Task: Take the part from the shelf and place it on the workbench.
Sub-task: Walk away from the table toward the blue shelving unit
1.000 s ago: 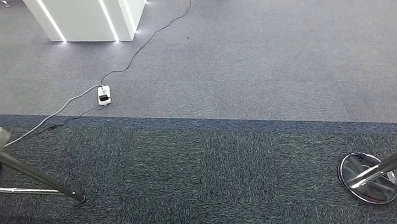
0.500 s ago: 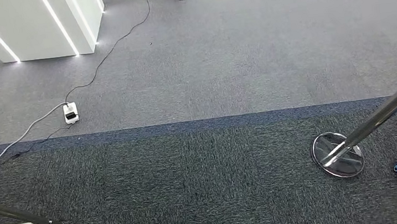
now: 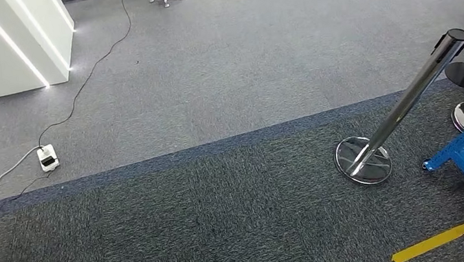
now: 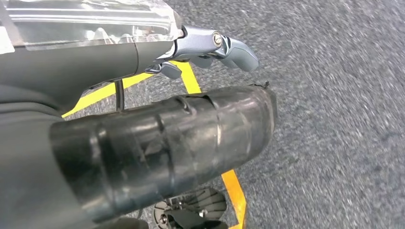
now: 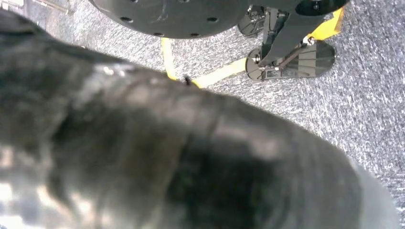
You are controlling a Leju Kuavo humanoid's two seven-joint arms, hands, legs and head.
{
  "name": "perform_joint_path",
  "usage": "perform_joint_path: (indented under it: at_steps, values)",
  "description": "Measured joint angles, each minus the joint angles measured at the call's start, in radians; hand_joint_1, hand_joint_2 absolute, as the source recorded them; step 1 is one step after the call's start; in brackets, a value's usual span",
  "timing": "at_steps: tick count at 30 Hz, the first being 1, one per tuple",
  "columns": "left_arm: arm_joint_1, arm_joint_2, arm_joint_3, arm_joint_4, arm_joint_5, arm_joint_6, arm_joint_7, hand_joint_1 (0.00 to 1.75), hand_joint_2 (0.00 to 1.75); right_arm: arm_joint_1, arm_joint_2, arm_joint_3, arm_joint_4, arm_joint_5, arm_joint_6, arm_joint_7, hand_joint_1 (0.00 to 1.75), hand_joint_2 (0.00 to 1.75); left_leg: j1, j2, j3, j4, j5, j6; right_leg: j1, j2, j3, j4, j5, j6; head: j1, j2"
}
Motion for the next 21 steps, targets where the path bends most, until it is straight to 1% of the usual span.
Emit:
perform_joint_path:
  at_steps: [1, 2, 3, 4, 5, 6, 7, 8, 9, 10, 11, 12, 13, 14, 15, 16, 17, 18, 19, 20, 21]
  values:
    - [-0.001, 0.0, 0.0, 0.0, 0.0, 0.0, 0.0, 0.0, 0.0, 0.0, 0.0, 0.0, 0.0, 0.0, 0.0, 0.0, 0.0, 0.0, 0.001, -0.01, 0.0, 0.006, -0.007, -0.005, -0.003, 0.011, 0.002, -0.005, 0.003, -0.005, 0.0, 0.0]
    - [-0.001, 0.0, 0.001, 0.0, 0.001, -0.001, -0.001, 0.0, 0.0, 0.0, 0.0, 0.0, 0.0, 0.001, 0.0, 0.001, 0.0, 0.0, 0.003, -0.032, -0.006, 0.027, -0.024, -0.01, -0.007, 0.021, 0.005, -0.011, 0.007, -0.012, -0.001, 0.0]
    - [-0.001, 0.001, 0.002, 0.0, 0.001, -0.001, -0.002, 0.0, 0.0, 0.0, 0.0, 0.0, 0.0, 0.001, 0.001, 0.001, 0.0, 0.0, 0.004, -0.06, -0.024, 0.069, -0.051, -0.014, -0.011, 0.031, 0.008, -0.016, 0.01, -0.018, -0.001, 0.0]
    - [-0.001, 0.001, 0.003, 0.0, 0.001, -0.001, -0.002, 0.0, 0.0, -0.001, 0.001, 0.0, 0.0, 0.001, 0.001, 0.001, 0.0, 0.0, 0.007, -0.088, -0.052, 0.131, -0.085, -0.016, -0.011, 0.042, 0.007, -0.017, 0.012, -0.021, -0.002, 0.0]
    - [0.001, 0.001, 0.004, 0.0, 0.001, -0.002, -0.003, 0.0, 0.0, -0.002, 0.0, 0.0, 0.0, 0.001, 0.001, 0.001, 0.0, 0.0, 0.008, -0.102, -0.085, 0.202, -0.117, -0.018, -0.011, 0.054, 0.006, -0.017, 0.012, -0.023, -0.002, 0.0]
    - [0.002, 0.002, 0.005, 0.0, 0.002, -0.002, -0.003, 0.0, 0.0, -0.002, 0.001, 0.0, 0.0, 0.001, 0.001, 0.001, 0.0, 0.0, 0.009, -0.107, -0.114, 0.259, -0.135, -0.019, -0.01, 0.068, 0.006, -0.015, 0.012, -0.024, -0.002, 0.0]
    - [0.004, 0.002, 0.005, 0.0, 0.002, -0.003, -0.003, 0.0, 0.0, -0.001, 0.001, 0.0, 0.0, 0.001, 0.001, 0.001, 0.0, 0.0, 0.009, -0.108, -0.13, 0.286, -0.133, -0.021, -0.01, 0.082, 0.007, -0.014, 0.012, -0.024, -0.002, 0.0]
    - [0.005, 0.002, 0.006, 0.0, 0.002, -0.003, -0.002, 0.0, 0.0, -0.001, 0.001, 0.0, 0.0, 0.002, 0.001, 0.001, 0.0, 0.0, 0.01, -0.109, -0.128, 0.272, -0.109, -0.021, -0.011, 0.097, 0.007, -0.012, 0.011, -0.023, -0.002, 0.0]
    - [0.005, 0.002, 0.006, 0.0, 0.002, -0.003, -0.002, 0.0, 0.0, -0.001, 0.001, 0.0, 0.0, 0.002, 0.001, 0.001, 0.0, 0.0, 0.012, -0.114, -0.108, 0.219, -0.07, -0.021, -0.012, 0.111, 0.008, -0.008, 0.009, -0.021, -0.002, 0.0]
    - [0.004, 0.002, 0.007, 0.0, 0.002, -0.003, -0.002, 0.0, 0.0, -0.001, 0.001, 0.0, 0.0, 0.002, 0.001, 0.001, 0.0, 0.0, 0.014, -0.129, -0.08, 0.149, -0.031, -0.02, -0.013, 0.124, 0.007, -0.004, 0.007, -0.018, -0.002, 0.0]
    - [0.004, 0.003, 0.008, 0.0, 0.003, -0.003, -0.002, 0.0, 0.0, -0.002, 0.001, 0.0, 0.0, 0.003, 0.001, 0.001, 0.0, 0.0, 0.016, -0.149, -0.054, 0.084, -0.004, -0.018, -0.013, 0.137, 0.005, 0.003, 0.004, -0.013, -0.002, 0.0]
    - [0.004, 0.003, 0.01, 0.0, 0.003, -0.003, -0.002, 0.0, 0.0, -0.002, 0.001, 0.0, 0.0, 0.004, 0.001, 0.001, 0.0, 0.0, 0.017, -0.167, -0.037, 0.04, 0.011, -0.016, -0.013, 0.148, 0.0, 0.009, 0.002, -0.008, -0.002, 0.0]
    - [0.003, 0.003, 0.011, 0.0, 0.004, -0.003, -0.002, 0.0, 0.0, -0.002, 0.001, 0.0, 0.0, 0.005, 0.001, 0.001, 0.0, 0.0, 0.017, -0.178, -0.031, 0.021, 0.012, -0.014, -0.013, 0.157, -0.005, 0.012, 0.002, -0.002, -0.002, 0.0]
    - [0.002, 0.003, 0.012, 0.0, 0.004, -0.003, -0.002, 0.0, 0.0, -0.001, 0.001, 0.0, 0.0, 0.006, 0.001, 0.001, 0.0, 0.0, 0.015, -0.177, -0.03, 0.019, 0.011, -0.01, -0.013, 0.166, -0.008, 0.012, 0.003, 0.005, -0.002, 0.0]
    - [0.001, 0.003, 0.012, 0.0, 0.004, -0.003, -0.002, 0.0, 0.0, 0.001, 0.0, 0.0, 0.0, 0.006, 0.001, 0.001, 0.0, 0.0, 0.015, -0.167, -0.029, 0.017, 0.014, -0.004, -0.015, 0.172, -0.011, 0.011, 0.005, 0.011, -0.002, 0.0]
    - [0.0, 0.002, 0.013, 0.0, 0.005, -0.003, -0.002, 0.0, 0.0, 0.003, 0.0, 0.0, 0.0, 0.006, 0.001, 0.001, 0.0, 0.0, 0.015, -0.157, -0.027, 0.013, 0.017, 0.003, -0.016, 0.165, -0.013, 0.015, 0.002, 0.017, -0.002, 0.0]
    - [0.0, 0.002, 0.013, 0.0, 0.005, -0.003, -0.002, 0.0, 0.0, 0.004, 0.0, 0.0, 0.0, 0.007, 0.001, 0.001, 0.0, 0.0, 0.016, -0.146, -0.025, 0.008, 0.021, 0.01, -0.016, 0.146, -0.021, 0.031, -0.009, 0.021, -0.001, 0.0]
    - [0.001, 0.002, 0.014, 0.0, 0.006, -0.003, -0.002, 0.0, 0.0, 0.004, 0.0, 0.0, 0.0, 0.007, 0.001, 0.001, 0.0, 0.0, 0.017, -0.135, -0.024, 0.003, 0.024, 0.017, -0.015, 0.119, -0.037, 0.066, -0.032, 0.025, 0.0, 0.0]
    - [0.002, 0.002, 0.014, 0.0, 0.007, -0.003, -0.002, 0.0, 0.0, 0.003, 0.0, 0.0, 0.0, 0.008, 0.001, 0.002, 0.0, 0.0, 0.016, -0.122, -0.024, 0.002, 0.025, 0.02, -0.016, 0.09, -0.063, 0.122, -0.064, 0.029, 0.001, 0.0]
    - [0.003, 0.002, 0.014, 0.0, 0.007, -0.003, -0.003, 0.0, 0.0, 0.001, 0.0, 0.0, 0.0, 0.008, 0.002, 0.002, 0.0, 0.0, 0.015, -0.11, -0.024, 0.002, 0.024, 0.023, -0.017, 0.073, -0.095, 0.187, -0.096, 0.032, 0.002, 0.0]
    - [0.004, 0.002, 0.014, 0.0, 0.007, -0.003, -0.003, 0.0, 0.0, 0.0, 0.0, 0.0, 0.0, 0.008, 0.002, 0.002, 0.0, 0.0, 0.013, -0.095, -0.025, 0.002, 0.023, 0.024, -0.018, 0.065, -0.123, 0.245, -0.118, 0.036, 0.002, 0.0]
